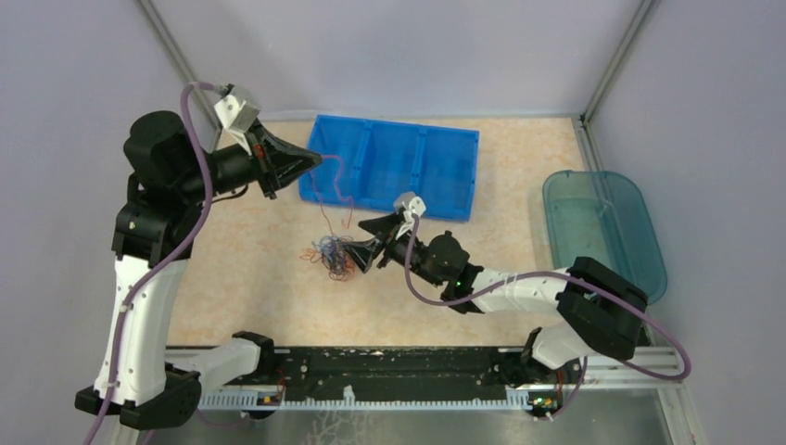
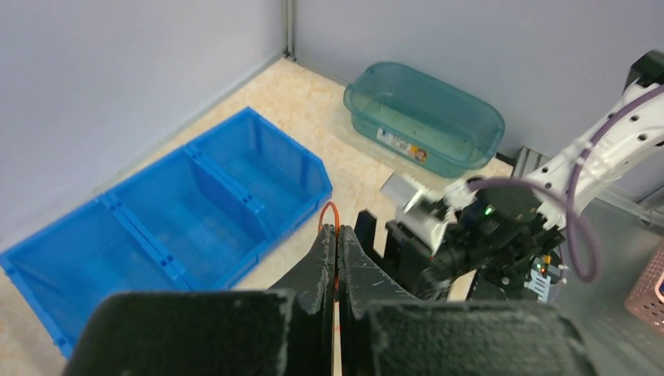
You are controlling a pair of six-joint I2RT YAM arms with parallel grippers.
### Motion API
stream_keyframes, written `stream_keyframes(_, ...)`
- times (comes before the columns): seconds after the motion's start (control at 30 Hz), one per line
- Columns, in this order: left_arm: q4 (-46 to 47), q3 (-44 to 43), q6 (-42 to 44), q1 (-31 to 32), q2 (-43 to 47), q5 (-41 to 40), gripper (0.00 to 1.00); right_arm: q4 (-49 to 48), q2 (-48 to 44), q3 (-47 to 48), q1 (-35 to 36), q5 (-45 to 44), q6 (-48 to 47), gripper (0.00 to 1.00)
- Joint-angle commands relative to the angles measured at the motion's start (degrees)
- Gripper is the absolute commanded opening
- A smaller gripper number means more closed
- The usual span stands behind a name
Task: Untangle the cables
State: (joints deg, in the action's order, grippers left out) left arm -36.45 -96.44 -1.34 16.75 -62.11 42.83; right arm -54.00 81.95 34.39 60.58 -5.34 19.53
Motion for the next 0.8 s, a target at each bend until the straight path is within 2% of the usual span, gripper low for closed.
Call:
stream_keyframes(0.0, 0.55, 2.59, 0.76, 0.25, 0.84, 0.15, 0.00, -9.57, -0.61, 4.99, 0.34, 14.69, -0.80, 0.74)
stream_keyframes(0.27, 0.80, 1.86, 0.11, 0.30, 0.61, 1.07, 0.00, -10.94, 6.68, 12.28, 0.46, 19.71, 0.98, 0.66)
stream_keyframes(0.37, 0.98, 1.71, -0.11, 0.30, 0.63, 1.41, 0.00, -9.82, 9.34, 14.27, 0.43, 19.45, 1.05, 0.57)
stream_keyframes(0.43, 1.23, 1.26, -0.60, 0.30, 0.58, 1.76, 0.00, -10.04, 11.01, 14.47, 0.43, 19.15, 1.15, 0.49)
stream_keyframes(0.77, 2.31, -5.20, -3.00, 0.30, -0.97, 3.19, 0.00, -14.55, 19.05, 10.62, 0.92, 14.89, 4.97, 0.39)
